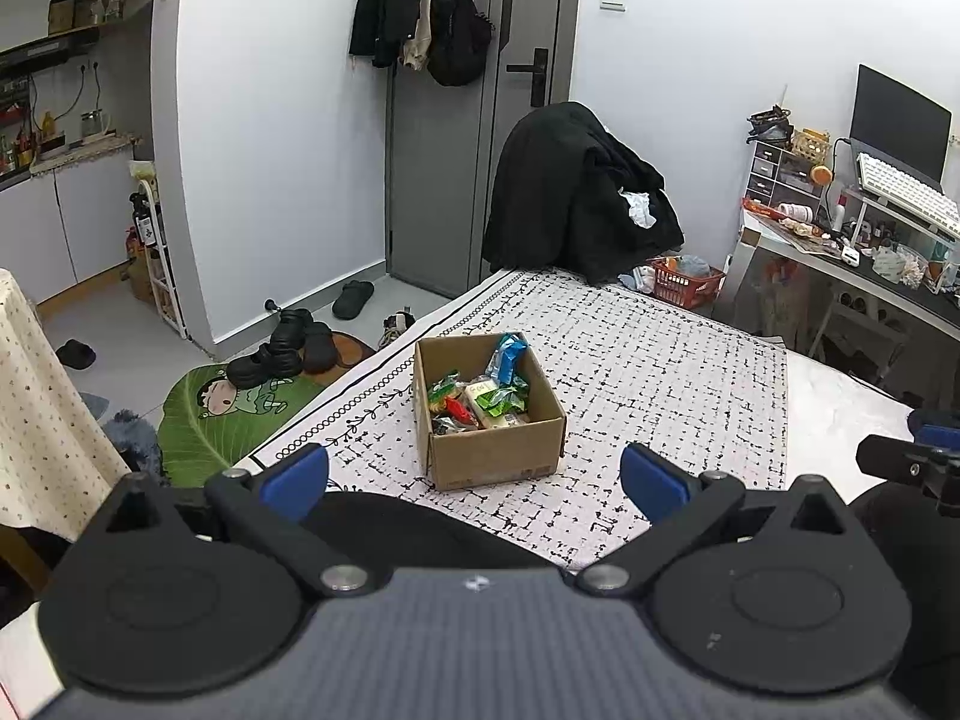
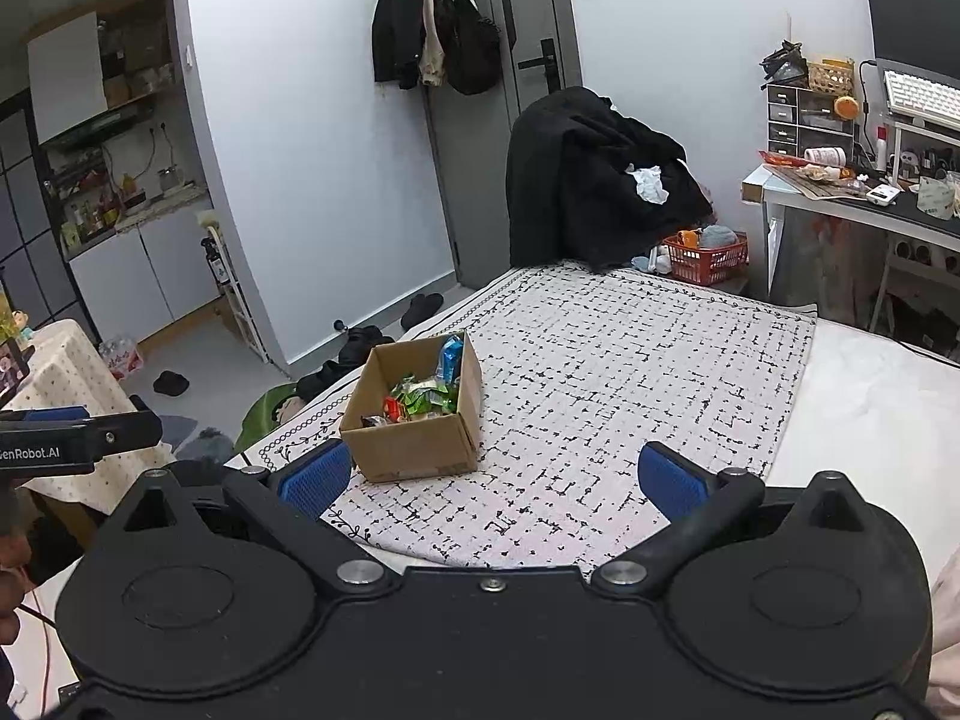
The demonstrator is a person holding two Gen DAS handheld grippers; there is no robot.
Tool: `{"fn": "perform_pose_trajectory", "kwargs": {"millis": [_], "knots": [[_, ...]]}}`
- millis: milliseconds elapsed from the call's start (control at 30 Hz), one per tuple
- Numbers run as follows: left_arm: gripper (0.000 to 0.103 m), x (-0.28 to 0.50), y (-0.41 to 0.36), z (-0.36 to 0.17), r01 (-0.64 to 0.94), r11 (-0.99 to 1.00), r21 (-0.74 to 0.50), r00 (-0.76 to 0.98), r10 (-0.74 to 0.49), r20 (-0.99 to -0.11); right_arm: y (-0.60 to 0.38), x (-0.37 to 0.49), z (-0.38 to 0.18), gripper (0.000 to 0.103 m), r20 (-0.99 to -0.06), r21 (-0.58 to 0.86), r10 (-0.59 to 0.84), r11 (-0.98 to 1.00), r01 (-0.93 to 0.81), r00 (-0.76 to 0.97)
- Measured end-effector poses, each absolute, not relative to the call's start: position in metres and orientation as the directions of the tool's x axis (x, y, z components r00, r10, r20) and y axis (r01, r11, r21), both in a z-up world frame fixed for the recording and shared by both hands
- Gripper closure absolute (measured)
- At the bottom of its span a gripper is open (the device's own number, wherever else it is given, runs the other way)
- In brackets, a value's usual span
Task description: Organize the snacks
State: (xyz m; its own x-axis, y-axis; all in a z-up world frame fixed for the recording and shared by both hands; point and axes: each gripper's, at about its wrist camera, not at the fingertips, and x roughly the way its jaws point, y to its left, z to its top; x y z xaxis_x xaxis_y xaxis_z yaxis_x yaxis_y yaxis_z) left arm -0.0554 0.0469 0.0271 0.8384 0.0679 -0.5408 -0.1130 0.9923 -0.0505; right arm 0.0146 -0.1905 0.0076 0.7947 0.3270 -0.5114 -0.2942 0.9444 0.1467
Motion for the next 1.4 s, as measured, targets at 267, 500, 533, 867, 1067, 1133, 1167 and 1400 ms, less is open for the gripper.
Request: {"fn": "perform_pose_trajectory", "kwargs": {"millis": [267, 500, 533, 867, 1067, 1133, 1167, 1400], "knots": [[0.0, -0.0562, 0.0489, 0.0284, -0.113, 0.992, -0.052, 0.838, 0.067, -0.541, -0.1885, 0.0127, 0.0086, 0.0, -0.513, 0.133, 0.321, 0.946, -0.296, 0.796], [0.0, -0.0564, 0.049, 0.0301, -0.112, 0.992, -0.052, 0.838, 0.067, -0.541, -0.1881, 0.0134, 0.0093, 0.0, -0.512, 0.134, 0.316, 0.948, -0.289, 0.799], [0.0, -0.0561, 0.0483, 0.0307, -0.113, 0.992, -0.052, 0.838, 0.067, -0.541, -0.1879, 0.0134, 0.0092, 0.0, -0.512, 0.134, 0.316, 0.948, -0.289, 0.799], [0.0, -0.0559, 0.0481, 0.0311, -0.115, 0.992, -0.052, 0.837, 0.069, -0.543, -0.1877, 0.0132, 0.0085, 0.0, -0.515, 0.133, 0.316, 0.948, -0.29, 0.797], [0.0, -0.0571, 0.0494, 0.0293, -0.118, 0.992, -0.054, 0.836, 0.07, -0.544, -0.1878, 0.0129, 0.007, 0.0, -0.515, 0.131, 0.314, 0.948, -0.289, 0.798], [0.0, -0.0576, 0.0494, 0.0293, -0.119, 0.991, -0.054, 0.836, 0.07, -0.544, -0.1877, 0.013, 0.0061, 0.0, -0.517, 0.131, 0.314, 0.948, -0.289, 0.796], [0.0, -0.0577, 0.0494, 0.029, -0.118, 0.992, -0.054, 0.836, 0.07, -0.544, -0.1874, 0.0134, 0.006, 0.0, -0.518, 0.131, 0.315, 0.948, -0.29, 0.795], [0.0, -0.0583, 0.0486, 0.028, -0.117, 0.992, -0.055, 0.837, 0.069, -0.542, -0.187, 0.012, 0.0063, 0.0, -0.517, 0.125, 0.317, 0.947, -0.296, 0.795]]}}
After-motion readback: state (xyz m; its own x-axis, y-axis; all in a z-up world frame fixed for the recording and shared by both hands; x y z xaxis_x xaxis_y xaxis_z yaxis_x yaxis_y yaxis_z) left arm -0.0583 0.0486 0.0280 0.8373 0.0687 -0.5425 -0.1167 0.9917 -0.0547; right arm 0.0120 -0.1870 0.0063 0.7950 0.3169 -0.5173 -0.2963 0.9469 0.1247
